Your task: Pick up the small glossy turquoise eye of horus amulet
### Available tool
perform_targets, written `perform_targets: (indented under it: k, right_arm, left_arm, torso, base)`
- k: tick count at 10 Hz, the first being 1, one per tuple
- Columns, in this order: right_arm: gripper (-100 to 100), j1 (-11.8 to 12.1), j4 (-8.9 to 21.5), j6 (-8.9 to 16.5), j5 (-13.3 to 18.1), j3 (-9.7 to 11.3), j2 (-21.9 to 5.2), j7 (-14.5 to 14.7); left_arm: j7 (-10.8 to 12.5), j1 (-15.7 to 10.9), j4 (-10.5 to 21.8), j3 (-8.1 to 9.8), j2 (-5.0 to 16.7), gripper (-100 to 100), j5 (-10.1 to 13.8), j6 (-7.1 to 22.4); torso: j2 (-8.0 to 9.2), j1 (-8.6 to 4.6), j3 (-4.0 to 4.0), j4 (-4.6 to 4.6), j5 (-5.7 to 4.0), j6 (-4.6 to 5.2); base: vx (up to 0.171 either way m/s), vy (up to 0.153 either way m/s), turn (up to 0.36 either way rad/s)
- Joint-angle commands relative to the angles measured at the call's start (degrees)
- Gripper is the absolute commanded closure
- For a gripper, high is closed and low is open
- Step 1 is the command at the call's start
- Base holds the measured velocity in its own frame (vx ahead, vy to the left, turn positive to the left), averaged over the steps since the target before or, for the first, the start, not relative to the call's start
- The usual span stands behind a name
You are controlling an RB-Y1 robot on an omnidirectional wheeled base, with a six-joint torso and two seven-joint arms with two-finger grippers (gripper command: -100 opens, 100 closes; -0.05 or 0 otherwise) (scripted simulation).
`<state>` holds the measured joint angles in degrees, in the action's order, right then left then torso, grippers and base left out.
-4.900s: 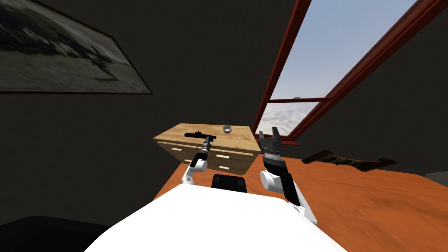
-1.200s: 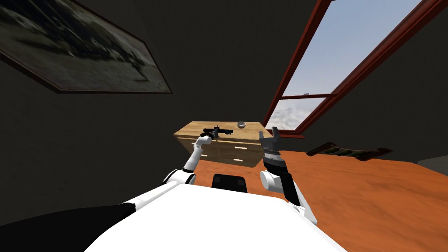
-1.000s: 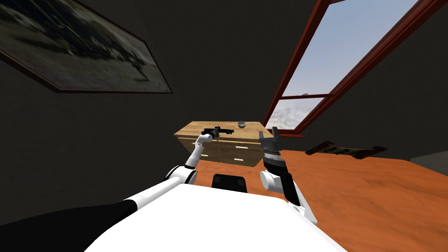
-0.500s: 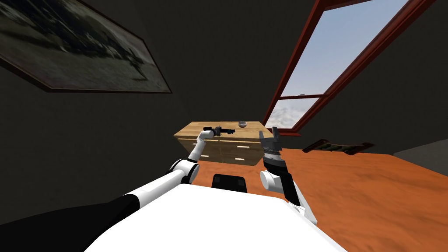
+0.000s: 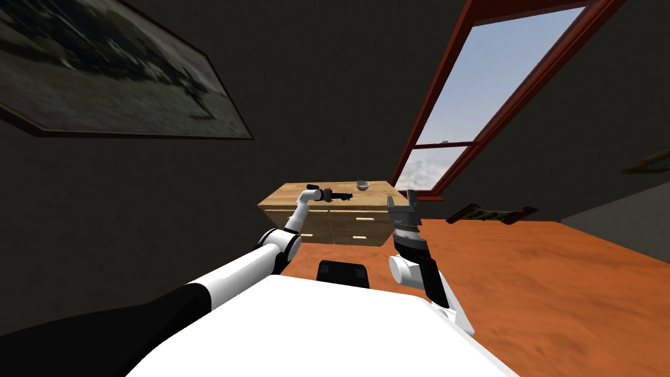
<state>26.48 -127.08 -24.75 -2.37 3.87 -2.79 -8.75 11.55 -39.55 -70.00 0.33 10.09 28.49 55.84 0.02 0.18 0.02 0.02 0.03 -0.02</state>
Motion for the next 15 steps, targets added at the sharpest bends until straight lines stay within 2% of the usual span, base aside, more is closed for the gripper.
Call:
perform_targets:
  k: [1, 2, 3, 4, 5, 6, 7, 8, 9, 10, 11, 12, 13, 14, 15]
  right_arm:
    - [0, 0.00, 0.00, 0.00, 0.00, 0.00, 0.00, 0.00]
    - [0, 0.01, 0.00, 0.00, 0.00, 0.00, 0.00, 0.00]
    - [0, 0.00, 0.00, 0.00, 0.00, 0.00, 0.00, 0.00]
    - [0, 0.01, 0.00, 0.00, 0.00, 0.00, 0.00, 0.00]
    - [0, 0.00, 0.00, 0.00, 0.00, 0.00, 0.00, 0.00]
    - [0, 0.01, 0.00, 0.00, 0.00, 0.00, 0.00, 0.00]
    - [0, 0.00, 0.00, 0.00, 0.00, 0.00, 0.00, 0.00]
    - [0, 0.01, 0.00, 0.00, 0.00, 0.00, 0.00, 0.00]
    - [0, 0.01, 0.00, 0.00, 0.00, 0.00, 0.00, 0.00]
    - [0, 0.01, 0.00, 0.00, 0.00, 0.00, 0.00, 0.00]
    - [0, 0.01, 0.00, 0.00, 0.00, 0.00, 0.00, 0.00]
    - [0, 0.01, 0.00, 0.00, 0.00, 0.00, 0.00, 0.00]
    - [0, 0.01, 0.00, 0.00, 0.00, 0.00, 0.00, 0.00]
    - [0, 0.01, 0.00, 0.00, 0.00, 0.00, 0.00, 0.00]
    - [0, 0.01, 0.00, 0.00, 0.00, 0.00, 0.00, 0.00]
  left_arm:
    - [0.52, -1.71, 1.77, 0.28, 0.08, -100, 0.28, 1.83]
    - [1.59, -4.00, 4.09, 0.86, 0.19, -100, 0.58, 4.02]
    - [1.59, -4.46, 4.71, 0.86, 0.19, -100, 0.58, 4.41]
    - [2.67, -6.76, 6.90, 1.47, 0.33, -100, 0.80, 6.69]
    - [2.67, -7.12, 7.67, 1.47, 0.33, -100, 0.80, 6.90]
    - [3.78, -9.51, 9.89, 2.11, 0.50, -100, 0.94, 9.23]
    - [3.78, -9.68, 10.63, 2.11, 0.50, -100, 0.94, 9.29]
    - [4.88, -12.14, 12.88, 2.77, 0.68, -100, 1.00, 11.59]
    - [4.88, -12.14, 13.58, 2.77, 0.68, -100, 1.00, 11.59]
    - [5.99, -14.47, 15.86, 3.45, 0.87, -100, 1.00, 13.77]
    - [5.99, -14.47, 16.49, 3.45, 0.87, -100, 1.00, 13.77]
    - [7.09, -16.68, 18.59, 4.13, 1.06, -100, 0.93, 15.84]
    - [7.09, -16.68, 19.36, 4.13, 1.06, -100, 0.93, 15.84]
    - [8.17, -18.74, 21.41, 4.81, 1.26, -100, 0.80, 17.78]
    - [8.17, -18.74, 22.18, 4.81, 1.26, -100, 0.80, 17.78]
  torso:
    - [0.00, 0.00, 0.00, 0.00, 0.00, 0.00]
    - [-0.03, -0.03, -0.01, -0.01, 0.00, -0.03]
    - [-0.08, -0.02, -0.05, -0.02, 0.00, 0.00]
    - [-0.08, -0.03, -0.05, -0.03, 0.00, -0.03]
    - [-0.09, 0.00, -0.05, -0.02, 0.00, -0.01]
    - [-0.08, -0.04, -0.05, -0.03, 0.00, -0.03]
    - [-0.09, -0.07, -0.05, -0.02, -0.01, 0.00]
    - [-0.09, -0.08, -0.06, -0.03, -0.01, -0.04]
    - [-0.14, -0.11, -0.08, -0.03, -0.02, -0.01]
    - [-0.13, -0.13, -0.08, -0.04, -0.02, -0.04]
    - [-0.16, -0.10, -0.09, -0.04, -0.02, 0.00]
    - [-0.15, -0.10, -0.10, -0.05, -0.01, -0.04]
    - [-0.18, -0.13, -0.10, -0.04, -0.02, -0.01]
    - [-0.17, -0.16, -0.11, -0.05, -0.02, -0.05]
    - [-0.18, -0.19, -0.11, -0.05, -0.03, -0.01]
  base:
    - [0.005, 0.061, -0.071]
    - [0.022, 0.064, -0.123]
    - [0.018, 0.062, -0.073]
    - [0.017, 0.074, -0.132]
    - [0.014, 0.058, -0.084]
    - [0.018, 0.053, -0.172]
    - [0.018, 0.049, -0.066]
    - [0.031, 0.043, -0.127]
    - [0.026, 0.038, -0.077]
    - [0.037, 0.051, -0.169]
    - [0.033, 0.050, -0.101]
    - [0.038, 0.040, -0.171]
    - [0.035, 0.032, -0.069]
    - [0.038, 0.027, -0.145]
    - [0.031, 0.028, -0.097]
